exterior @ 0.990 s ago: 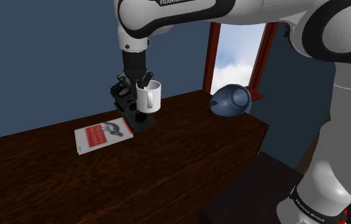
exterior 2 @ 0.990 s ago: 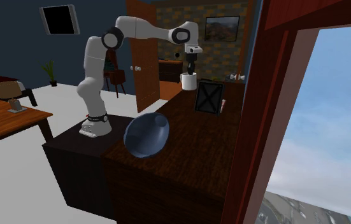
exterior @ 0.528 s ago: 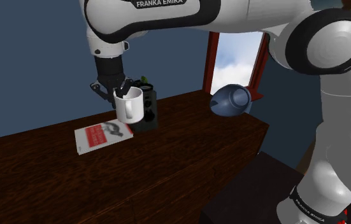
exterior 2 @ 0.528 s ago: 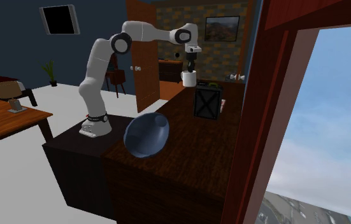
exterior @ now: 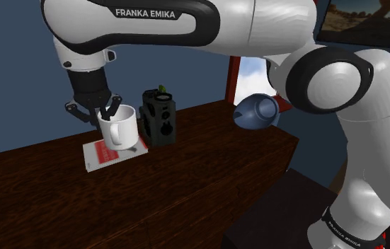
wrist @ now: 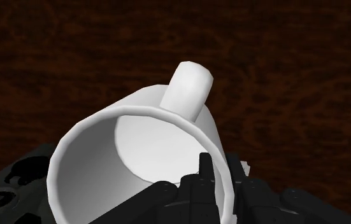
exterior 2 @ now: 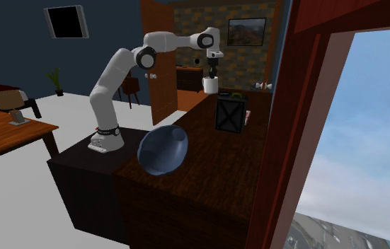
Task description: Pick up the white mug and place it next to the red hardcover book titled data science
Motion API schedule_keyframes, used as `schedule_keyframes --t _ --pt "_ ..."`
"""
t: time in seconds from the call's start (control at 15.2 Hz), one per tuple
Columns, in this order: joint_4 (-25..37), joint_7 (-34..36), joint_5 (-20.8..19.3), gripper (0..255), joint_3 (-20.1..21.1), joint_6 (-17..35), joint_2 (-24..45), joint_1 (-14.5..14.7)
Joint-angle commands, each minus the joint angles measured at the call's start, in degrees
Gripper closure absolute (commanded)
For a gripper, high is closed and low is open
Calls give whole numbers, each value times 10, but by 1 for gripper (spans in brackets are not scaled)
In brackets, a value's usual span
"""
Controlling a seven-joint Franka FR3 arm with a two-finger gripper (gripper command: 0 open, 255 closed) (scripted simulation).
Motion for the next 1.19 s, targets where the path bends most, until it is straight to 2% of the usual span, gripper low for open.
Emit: schedule_keyframes --t 0.0,0.53,1.12 --pt "-20 3 0 255 0 16 -5 0" --pt "-112 7 1 255 1 89 -23 -6" --pt "-182 11 0 255 0 159 -23 -10"
